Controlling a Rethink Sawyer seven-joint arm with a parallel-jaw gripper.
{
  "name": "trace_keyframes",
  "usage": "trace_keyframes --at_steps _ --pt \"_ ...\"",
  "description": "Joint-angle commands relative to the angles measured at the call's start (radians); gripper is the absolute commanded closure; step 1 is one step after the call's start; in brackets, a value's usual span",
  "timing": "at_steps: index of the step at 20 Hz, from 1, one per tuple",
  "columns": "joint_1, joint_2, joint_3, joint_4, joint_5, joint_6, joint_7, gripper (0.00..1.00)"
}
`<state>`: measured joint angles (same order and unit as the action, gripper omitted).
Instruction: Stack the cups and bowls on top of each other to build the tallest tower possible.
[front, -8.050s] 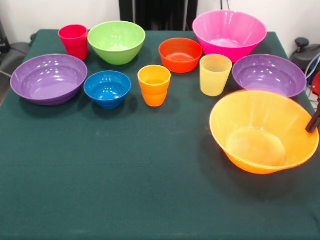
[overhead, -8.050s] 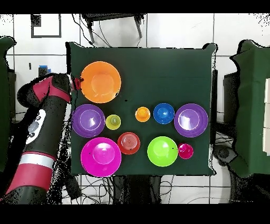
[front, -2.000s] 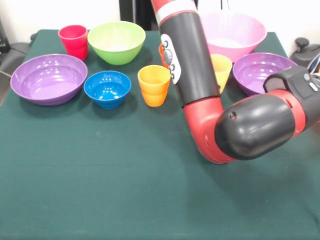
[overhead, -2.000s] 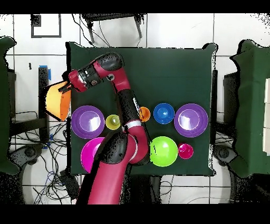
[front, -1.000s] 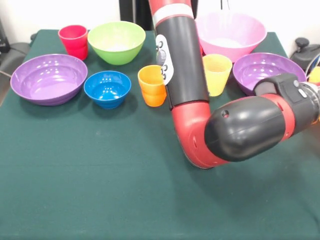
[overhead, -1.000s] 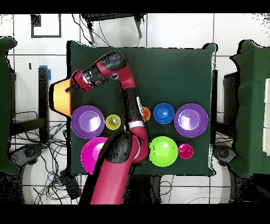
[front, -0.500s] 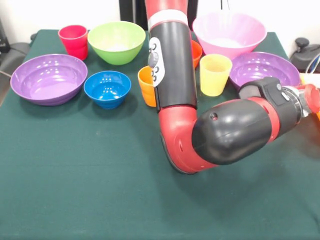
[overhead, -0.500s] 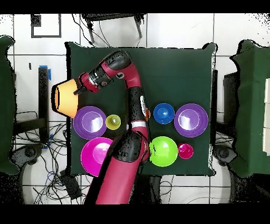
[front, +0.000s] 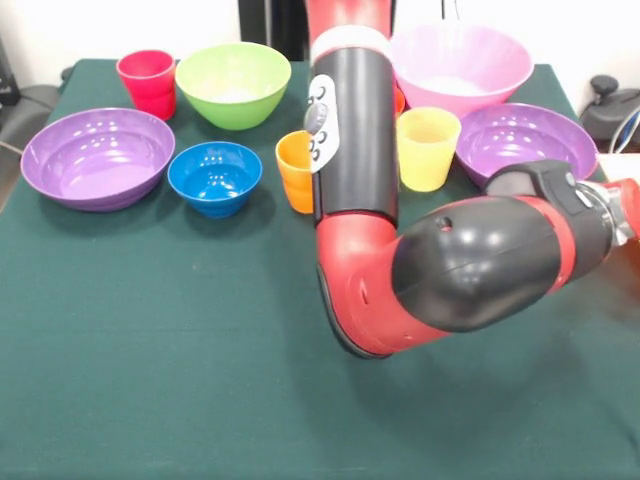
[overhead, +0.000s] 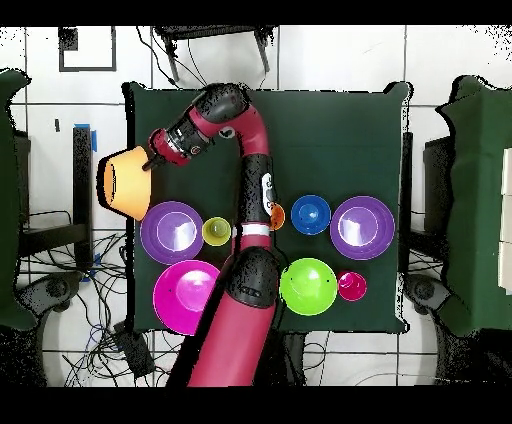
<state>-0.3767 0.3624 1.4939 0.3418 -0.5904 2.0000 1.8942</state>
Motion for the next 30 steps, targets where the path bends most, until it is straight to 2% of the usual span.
trace_keyframes --at_steps 1,5,6,15,21,30 --pt "-0.043 0.040 0.301 -0.181 -0.406 0.112 -0.257 1.00" --pt "-0.046 0.067 0.511 -0.241 -0.634 0.167 -0.343 1.00" --pt "-0.047 0.071 0.581 -0.261 -0.713 0.181 -0.369 1.00" --pt "-0.052 0.061 0.916 -0.355 -1.138 0.213 -0.499 1.00" --pt "-0.065 0.061 1.068 -0.392 -1.343 0.216 -0.582 1.00" --pt "-0.079 0.075 1.225 -0.426 -1.547 0.234 -0.668 1.00"
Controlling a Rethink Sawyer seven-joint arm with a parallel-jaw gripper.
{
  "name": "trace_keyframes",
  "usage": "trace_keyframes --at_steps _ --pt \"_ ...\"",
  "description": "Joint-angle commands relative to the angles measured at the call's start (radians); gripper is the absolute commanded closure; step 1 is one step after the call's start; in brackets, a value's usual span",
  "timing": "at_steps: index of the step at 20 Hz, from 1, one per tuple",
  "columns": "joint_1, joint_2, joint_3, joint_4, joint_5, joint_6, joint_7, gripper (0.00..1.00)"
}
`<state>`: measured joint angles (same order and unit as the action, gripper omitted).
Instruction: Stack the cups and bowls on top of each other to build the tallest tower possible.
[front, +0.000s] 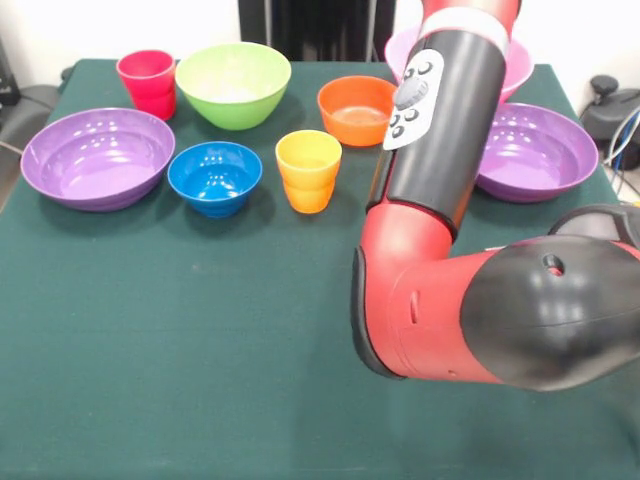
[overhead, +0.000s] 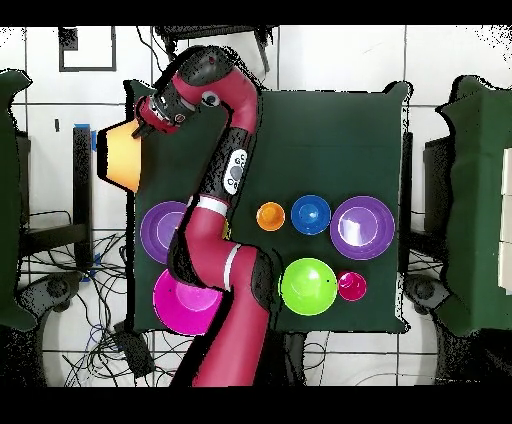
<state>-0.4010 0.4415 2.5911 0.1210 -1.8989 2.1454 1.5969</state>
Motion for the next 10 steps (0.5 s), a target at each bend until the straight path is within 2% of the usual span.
trace_keyframes --at_steps 1,6,10 --pt "-0.057 0.000 0.141 -0.208 -0.250 0.098 -0.375 1.00" --pt "-0.068 0.018 0.189 -0.219 -0.290 0.129 -0.386 1.00" --pt "-0.078 0.034 0.202 -0.219 -0.308 0.157 -0.439 1.00"
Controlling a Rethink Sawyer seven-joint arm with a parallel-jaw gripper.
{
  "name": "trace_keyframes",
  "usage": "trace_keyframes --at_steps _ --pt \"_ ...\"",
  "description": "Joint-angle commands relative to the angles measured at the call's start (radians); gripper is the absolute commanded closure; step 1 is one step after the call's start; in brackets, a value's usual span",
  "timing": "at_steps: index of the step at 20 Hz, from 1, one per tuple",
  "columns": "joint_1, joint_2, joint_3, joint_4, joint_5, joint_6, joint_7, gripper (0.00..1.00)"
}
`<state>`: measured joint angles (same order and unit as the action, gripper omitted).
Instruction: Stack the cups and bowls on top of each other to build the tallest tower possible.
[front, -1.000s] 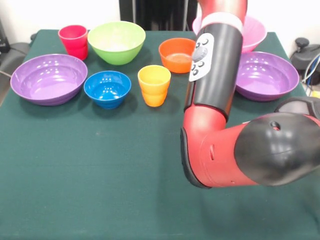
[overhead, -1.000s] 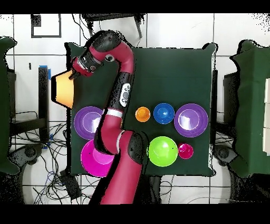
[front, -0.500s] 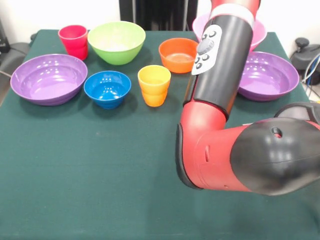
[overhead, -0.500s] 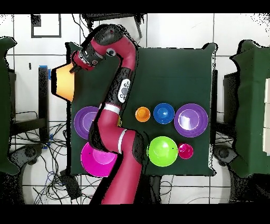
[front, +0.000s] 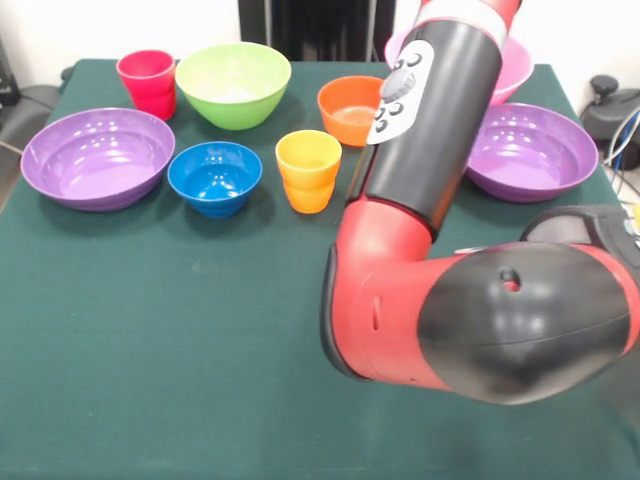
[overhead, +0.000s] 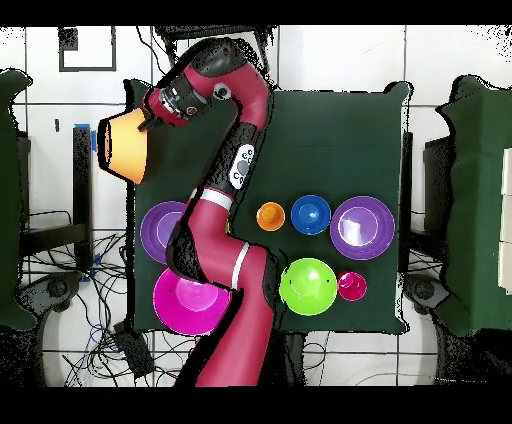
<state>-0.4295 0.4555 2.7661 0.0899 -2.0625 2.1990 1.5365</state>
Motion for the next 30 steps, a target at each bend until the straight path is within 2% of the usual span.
trace_keyframes --at_steps 1,6,15,24,30 --pt "-0.053 0.025 0.029 -0.187 -0.151 0.109 -0.403 1.00" --pt "-0.067 0.045 0.028 -0.181 -0.175 0.126 -0.509 1.00" --pt "-0.088 0.077 0.028 -0.177 -0.178 0.136 -0.717 1.00" --pt "-0.089 0.096 0.081 -0.199 -0.201 0.233 -0.733 1.00" --pt "-0.093 0.102 0.096 -0.200 -0.220 0.189 -0.791 1.00"
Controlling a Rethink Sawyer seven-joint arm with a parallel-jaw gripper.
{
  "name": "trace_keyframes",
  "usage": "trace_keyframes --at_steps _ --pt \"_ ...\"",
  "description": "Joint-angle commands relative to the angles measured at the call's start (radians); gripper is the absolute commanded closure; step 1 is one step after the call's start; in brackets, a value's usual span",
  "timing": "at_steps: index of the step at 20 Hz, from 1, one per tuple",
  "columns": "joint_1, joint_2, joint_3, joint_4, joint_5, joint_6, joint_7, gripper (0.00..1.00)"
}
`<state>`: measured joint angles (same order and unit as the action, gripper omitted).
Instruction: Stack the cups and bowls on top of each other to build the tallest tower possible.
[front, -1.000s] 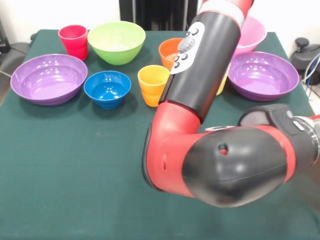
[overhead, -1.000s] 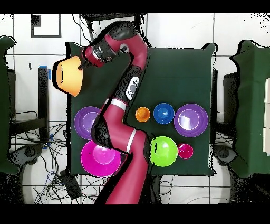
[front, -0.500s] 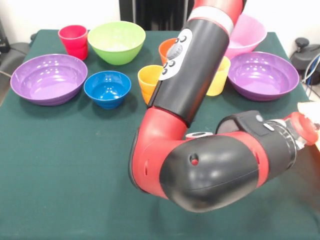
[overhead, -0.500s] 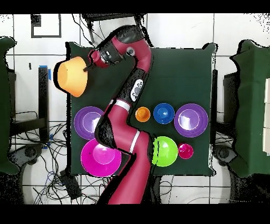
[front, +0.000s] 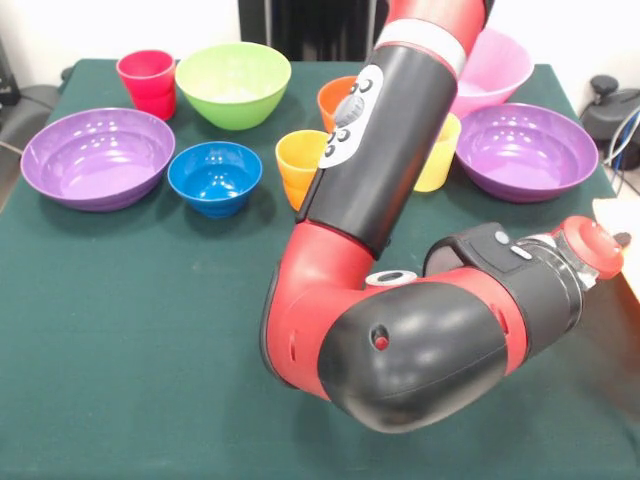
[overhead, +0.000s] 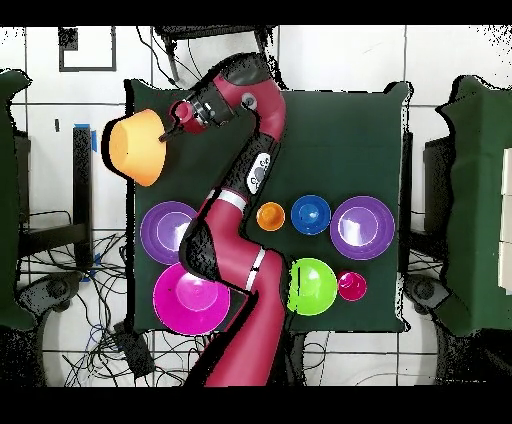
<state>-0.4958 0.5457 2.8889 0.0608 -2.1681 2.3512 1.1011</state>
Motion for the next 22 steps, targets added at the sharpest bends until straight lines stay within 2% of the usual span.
trace_keyframes --at_steps 1,5,11,15,22 --pt "-0.028 0.012 -0.025 -0.171 -0.122 0.033 -0.364 1.00" --pt "-0.031 0.009 -0.018 -0.169 -0.152 0.022 -0.395 1.00" --pt "-0.033 0.000 -0.010 -0.170 -0.153 -0.014 -0.382 1.00" --pt "-0.033 -0.013 -0.019 -0.163 -0.153 -0.078 -0.370 1.00" --pt "-0.035 -0.040 -0.080 -0.130 -0.108 -0.223 -0.316 1.00"
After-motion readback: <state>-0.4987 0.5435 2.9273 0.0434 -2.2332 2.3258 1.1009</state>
